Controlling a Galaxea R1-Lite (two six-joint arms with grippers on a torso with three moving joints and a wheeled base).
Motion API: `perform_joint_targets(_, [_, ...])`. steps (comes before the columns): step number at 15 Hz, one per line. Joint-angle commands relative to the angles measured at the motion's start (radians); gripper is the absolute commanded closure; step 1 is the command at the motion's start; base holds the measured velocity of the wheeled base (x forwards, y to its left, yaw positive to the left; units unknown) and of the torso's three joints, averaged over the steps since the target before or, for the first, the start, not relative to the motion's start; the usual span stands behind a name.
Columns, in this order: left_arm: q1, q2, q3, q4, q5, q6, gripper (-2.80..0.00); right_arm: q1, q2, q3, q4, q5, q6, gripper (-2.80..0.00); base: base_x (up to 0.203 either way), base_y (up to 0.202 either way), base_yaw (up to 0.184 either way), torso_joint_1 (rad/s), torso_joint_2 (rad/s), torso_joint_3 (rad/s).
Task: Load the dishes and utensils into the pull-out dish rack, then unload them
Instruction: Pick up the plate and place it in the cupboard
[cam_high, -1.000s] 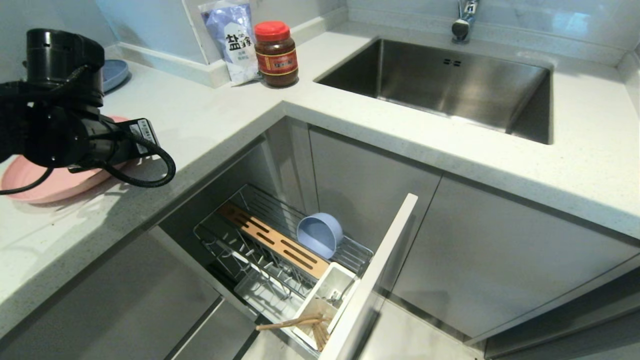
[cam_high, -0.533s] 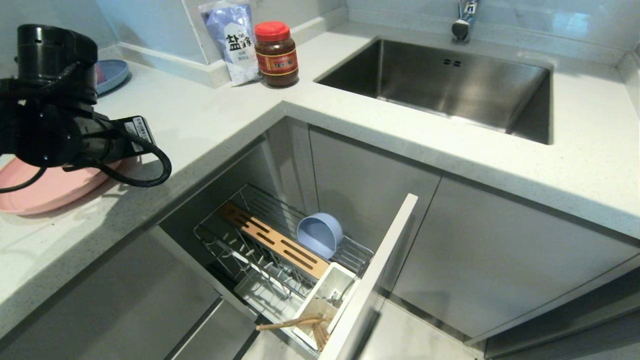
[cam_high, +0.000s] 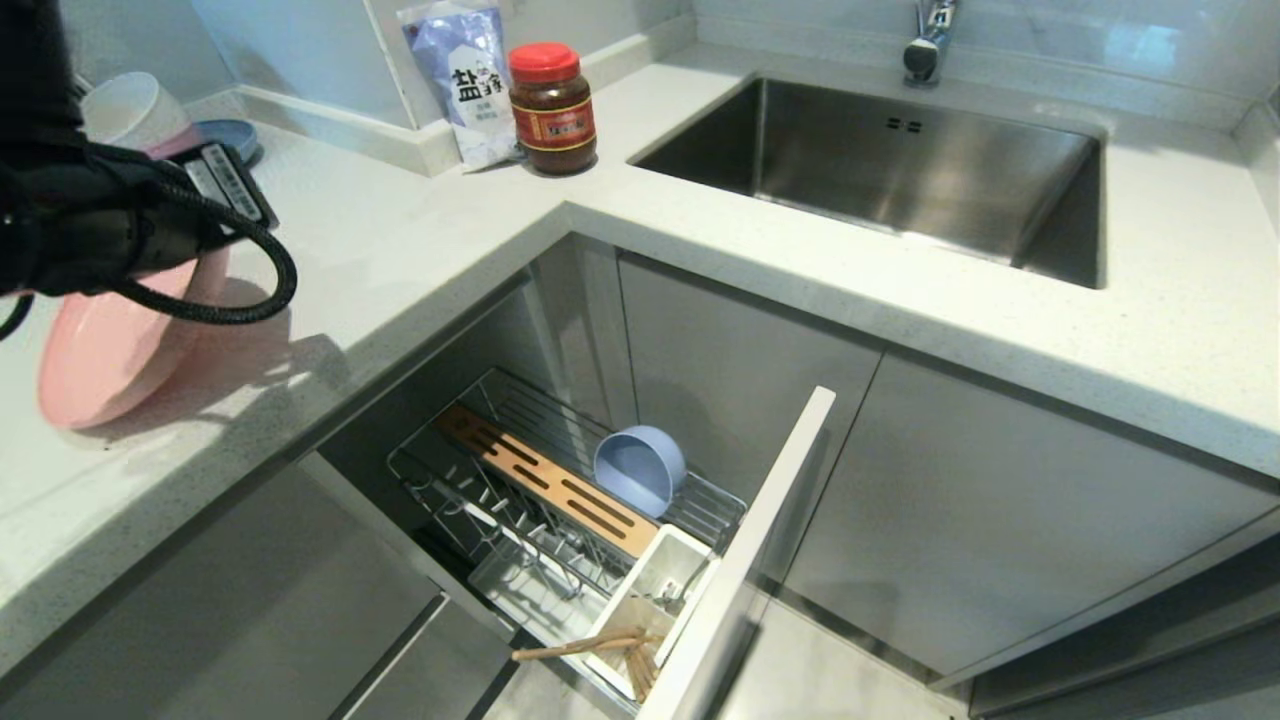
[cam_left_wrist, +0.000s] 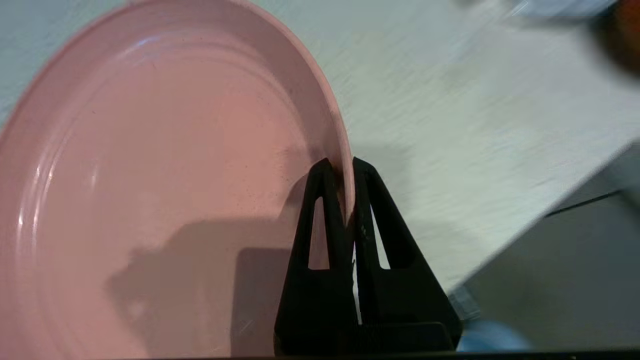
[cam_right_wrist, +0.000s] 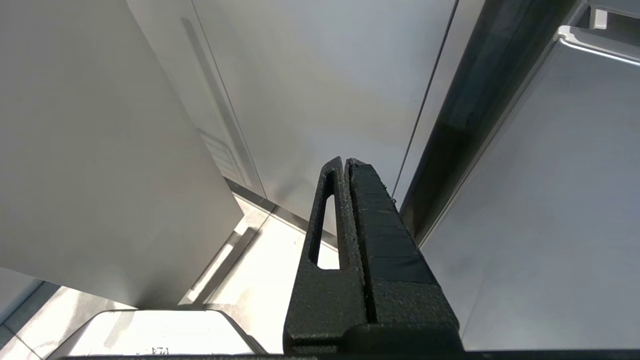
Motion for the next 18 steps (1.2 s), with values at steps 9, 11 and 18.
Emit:
perform_joint_targets(9, [-0.490,-0.056,0.001,-0.318,0.235,-0.057,0.00,0.000,-0.004,0.001,0.000,0.000,0.000,0.00,0.000,0.000,0.000,0.000,0.00,0.000])
perform_joint_targets(11, [-0.625,-0.024,0.012,-0.417,0.335,-0.058,0.00,0.000,-0.003,0.002,0.001,0.000,0.000,0.00,0.000,0.000,0.000,0.000,0.00,0.000])
perform_joint_targets(18, [-0.811,0.036,0.189,-0.572,0.400,-0.062,0.00,0.001,-0.004,0.002,0.001,0.000,0.000,0.00,0.000,0.000,0.000,0.000,0.00,0.000])
